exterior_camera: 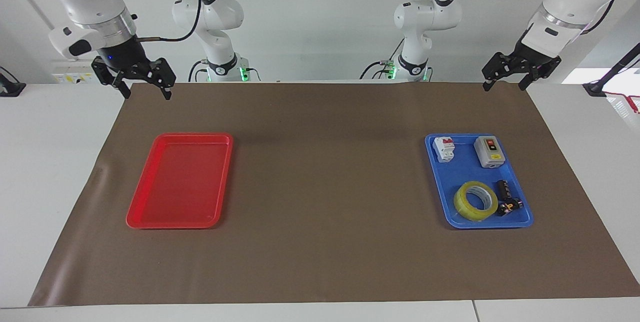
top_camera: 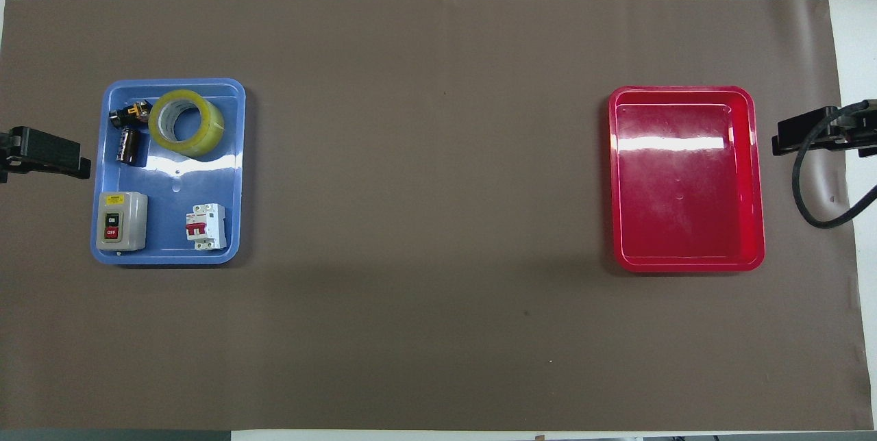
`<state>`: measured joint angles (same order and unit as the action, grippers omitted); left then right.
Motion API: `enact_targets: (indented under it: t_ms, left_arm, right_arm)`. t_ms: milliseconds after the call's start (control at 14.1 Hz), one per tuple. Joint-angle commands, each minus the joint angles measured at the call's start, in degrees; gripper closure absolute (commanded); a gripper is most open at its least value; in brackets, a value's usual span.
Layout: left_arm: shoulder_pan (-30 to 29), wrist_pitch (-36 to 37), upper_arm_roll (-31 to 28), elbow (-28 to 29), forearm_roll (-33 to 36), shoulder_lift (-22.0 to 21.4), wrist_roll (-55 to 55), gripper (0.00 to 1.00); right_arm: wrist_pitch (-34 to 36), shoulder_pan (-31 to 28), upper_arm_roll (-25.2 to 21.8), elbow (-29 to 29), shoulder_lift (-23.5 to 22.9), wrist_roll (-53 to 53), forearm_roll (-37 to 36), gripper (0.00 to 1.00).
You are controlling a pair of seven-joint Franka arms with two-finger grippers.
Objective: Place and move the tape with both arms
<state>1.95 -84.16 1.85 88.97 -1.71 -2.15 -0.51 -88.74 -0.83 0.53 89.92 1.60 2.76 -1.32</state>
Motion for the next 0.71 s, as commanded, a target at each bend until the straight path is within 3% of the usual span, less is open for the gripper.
enact_targets:
  t_ms: [0, 640]
  left_arm:
    - [1.91, -1.26, 0.6, 2.0, 1.62, -1.46, -0.81, 0.0]
    - [1.04, -1.01, -0.19, 2.61, 2.07, 0.21, -0.38, 0.0]
  right_arm:
    - [-0.47, -0.14, 0.18, 0.78, 0.42, -1.18, -0.26, 0.0]
    - [-0.65, -0.14, 0.26, 0.87, 0.42, -0.74, -0.08, 0.0]
